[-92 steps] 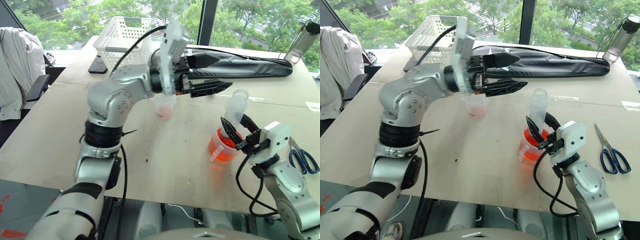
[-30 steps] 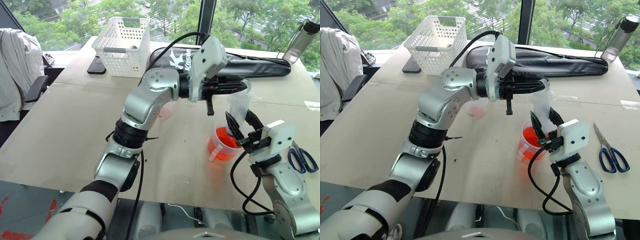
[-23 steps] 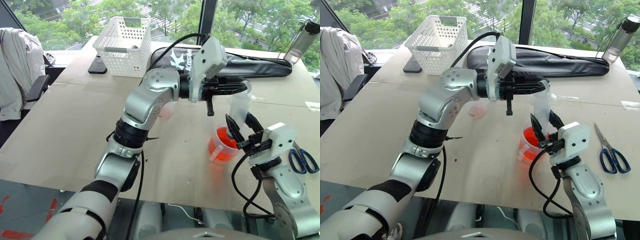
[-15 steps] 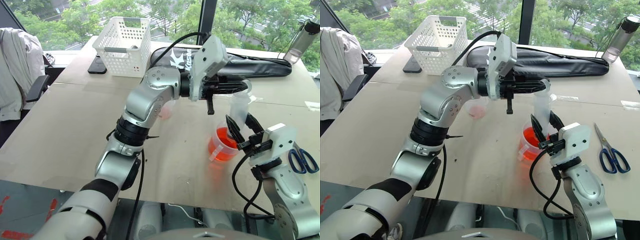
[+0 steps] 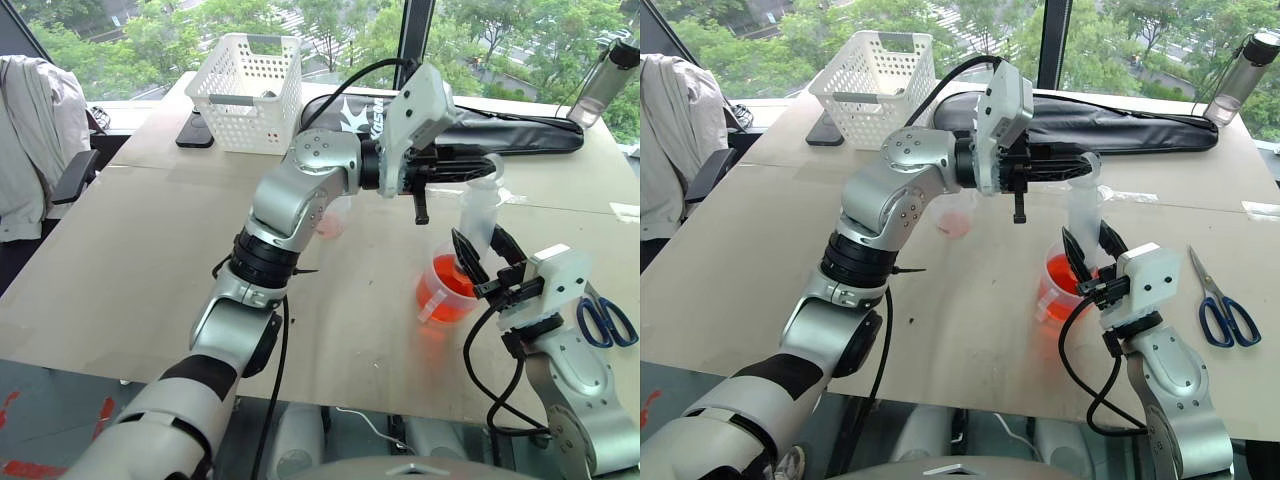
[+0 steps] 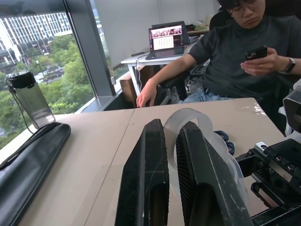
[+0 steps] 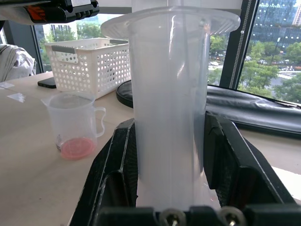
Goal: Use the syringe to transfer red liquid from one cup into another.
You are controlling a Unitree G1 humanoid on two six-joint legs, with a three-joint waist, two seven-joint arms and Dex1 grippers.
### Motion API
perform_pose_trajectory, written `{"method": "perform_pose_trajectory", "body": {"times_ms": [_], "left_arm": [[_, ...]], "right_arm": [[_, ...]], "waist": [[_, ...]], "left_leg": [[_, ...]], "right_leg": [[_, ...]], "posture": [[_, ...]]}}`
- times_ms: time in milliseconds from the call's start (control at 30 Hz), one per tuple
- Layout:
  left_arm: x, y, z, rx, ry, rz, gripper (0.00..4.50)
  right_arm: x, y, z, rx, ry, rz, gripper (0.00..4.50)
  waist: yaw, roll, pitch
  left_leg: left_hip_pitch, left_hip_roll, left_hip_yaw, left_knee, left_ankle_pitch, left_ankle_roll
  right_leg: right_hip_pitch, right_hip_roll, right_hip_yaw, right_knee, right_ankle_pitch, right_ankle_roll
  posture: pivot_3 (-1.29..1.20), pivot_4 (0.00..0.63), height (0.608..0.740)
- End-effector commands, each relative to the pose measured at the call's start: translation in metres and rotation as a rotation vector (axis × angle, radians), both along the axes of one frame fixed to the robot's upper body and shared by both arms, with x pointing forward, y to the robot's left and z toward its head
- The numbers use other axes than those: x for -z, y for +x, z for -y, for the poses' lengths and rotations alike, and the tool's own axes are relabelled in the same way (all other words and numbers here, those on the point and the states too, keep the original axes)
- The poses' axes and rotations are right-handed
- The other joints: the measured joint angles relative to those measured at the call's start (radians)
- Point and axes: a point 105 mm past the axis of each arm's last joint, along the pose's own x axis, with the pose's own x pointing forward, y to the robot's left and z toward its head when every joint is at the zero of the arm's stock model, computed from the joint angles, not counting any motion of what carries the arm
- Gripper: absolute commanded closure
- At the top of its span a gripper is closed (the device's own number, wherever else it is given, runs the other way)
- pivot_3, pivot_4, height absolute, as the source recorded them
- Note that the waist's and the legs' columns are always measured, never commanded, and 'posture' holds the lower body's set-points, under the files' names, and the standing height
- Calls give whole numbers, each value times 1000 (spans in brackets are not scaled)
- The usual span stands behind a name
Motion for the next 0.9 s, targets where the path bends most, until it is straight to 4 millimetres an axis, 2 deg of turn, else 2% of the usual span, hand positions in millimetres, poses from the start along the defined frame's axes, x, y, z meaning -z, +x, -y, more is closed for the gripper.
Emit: {"method": "perform_pose_trajectory", "body": {"times_ms": [33, 533, 633, 767, 900], "left_arm": [[-33, 3, -10, -53, -84, 105, 4500], [-31, 4, -10, -59, -84, 102, 4500], [-31, -1, -12, -19, -104, 71, 4500], [-32, -8, -18, 33, -117, -5, 2887], [-33, -8, -30, 36, -135, -57, 894]], "right_arm": [[-4, -8, -9, -52, 1, 15, 3040], [-7, -7, -8, -45, 0, 27, 3040], [-15, -6, -7, -37, 29, 55, 3040], [-27, -5, -4, -23, 74, 88, 3042], [-35, -4, 0, -11, 110, 108, 3042]], "waist": [[0, 0, 0], [0, 0, 0], [0, 0, 0], [-3, 0, 0], [-1, 0, 0]], "left_leg": [[0, 0, 0, 0, 0, 0], [0, 0, 0, 0, 0, 0], [0, 0, 0, 0, 0, 0], [0, 0, 0, 0, 0, 0], [0, 0, -1, 0, 0, 0]], "right_leg": [[0, 0, 0, 0, 0, 0], [0, 0, 0, 0, 0, 0], [0, 0, 0, 0, 0, 0], [0, 0, 0, 1, 0, 0], [0, 0, 0, 0, 0, 0]], "posture": [[0, 150, 724], [0, 150, 724], [0, 150, 724], [0, 150, 724], [0, 150, 724]]}}
